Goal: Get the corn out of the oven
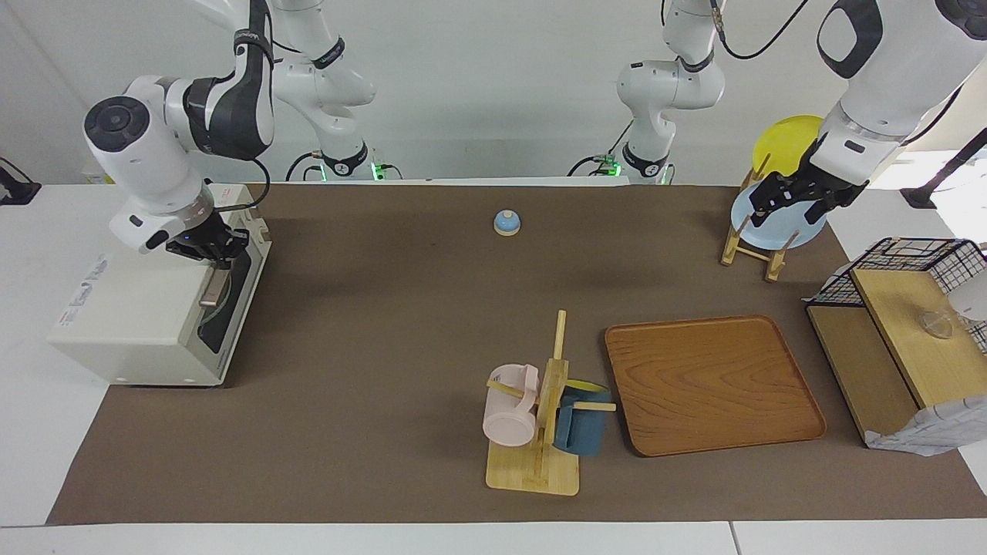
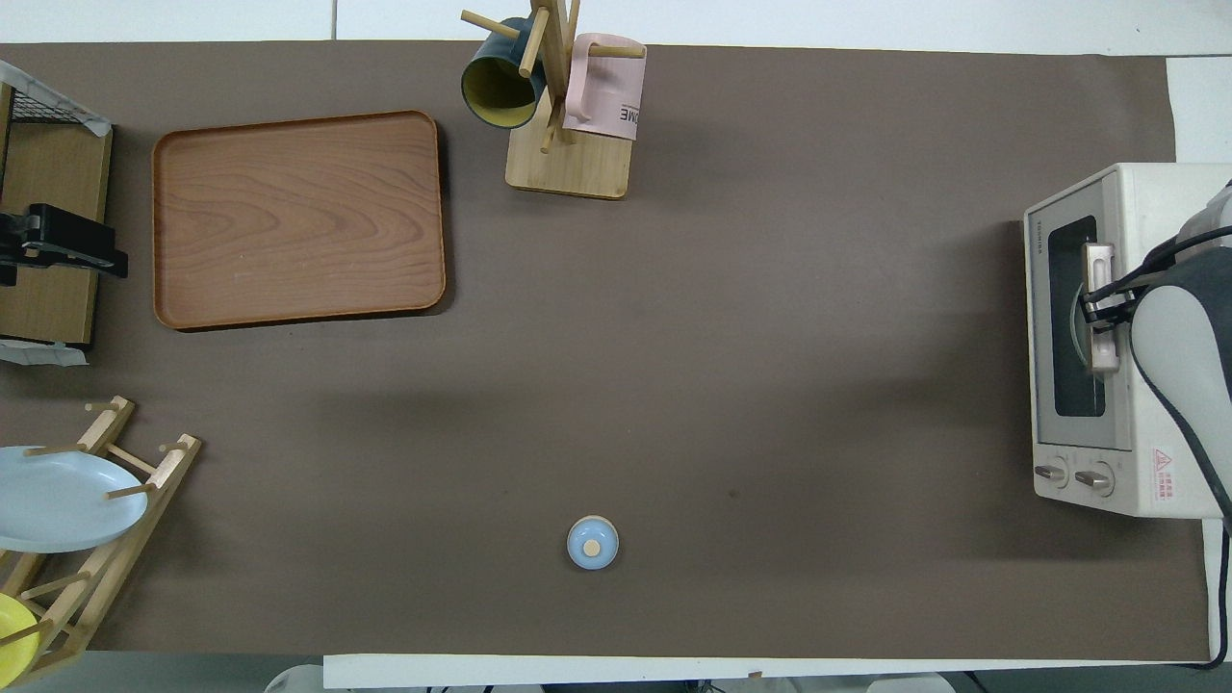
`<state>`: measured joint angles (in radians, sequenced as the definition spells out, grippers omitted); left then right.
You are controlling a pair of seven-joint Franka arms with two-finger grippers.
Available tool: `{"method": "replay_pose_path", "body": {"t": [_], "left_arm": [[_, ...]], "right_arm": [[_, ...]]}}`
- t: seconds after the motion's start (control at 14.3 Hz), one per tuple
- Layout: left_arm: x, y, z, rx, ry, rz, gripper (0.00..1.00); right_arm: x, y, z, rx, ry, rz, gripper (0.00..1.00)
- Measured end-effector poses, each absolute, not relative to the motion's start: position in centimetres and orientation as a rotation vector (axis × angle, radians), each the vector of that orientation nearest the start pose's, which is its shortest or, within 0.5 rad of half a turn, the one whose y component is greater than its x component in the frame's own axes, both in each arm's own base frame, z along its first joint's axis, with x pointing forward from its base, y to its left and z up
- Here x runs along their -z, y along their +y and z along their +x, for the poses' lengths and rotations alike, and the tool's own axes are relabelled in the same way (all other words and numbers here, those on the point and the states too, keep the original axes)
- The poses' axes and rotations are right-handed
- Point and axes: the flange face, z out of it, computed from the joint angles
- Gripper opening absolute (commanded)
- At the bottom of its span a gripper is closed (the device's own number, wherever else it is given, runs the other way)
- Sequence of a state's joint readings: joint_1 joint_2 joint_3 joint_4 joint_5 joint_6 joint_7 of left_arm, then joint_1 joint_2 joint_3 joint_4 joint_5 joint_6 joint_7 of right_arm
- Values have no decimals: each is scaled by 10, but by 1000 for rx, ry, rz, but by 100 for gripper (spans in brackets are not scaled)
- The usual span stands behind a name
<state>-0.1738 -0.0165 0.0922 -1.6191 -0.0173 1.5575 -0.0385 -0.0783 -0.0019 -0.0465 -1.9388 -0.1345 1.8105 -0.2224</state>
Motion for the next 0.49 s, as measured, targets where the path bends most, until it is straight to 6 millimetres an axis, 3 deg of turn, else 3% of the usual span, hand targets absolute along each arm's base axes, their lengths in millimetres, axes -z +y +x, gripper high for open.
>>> {"method": "replay_pose_path", "body": {"t": [0.28,0.49], "left_arm": [[-610,-46,545,-73,68,-3156,100],[-610,-46,545,-73,68,-3156,100]], "right_arm": [[-467,-66,538,-213,-199,-3237,0],[-450,-26,542,-199,-186,-3238,0]]}}
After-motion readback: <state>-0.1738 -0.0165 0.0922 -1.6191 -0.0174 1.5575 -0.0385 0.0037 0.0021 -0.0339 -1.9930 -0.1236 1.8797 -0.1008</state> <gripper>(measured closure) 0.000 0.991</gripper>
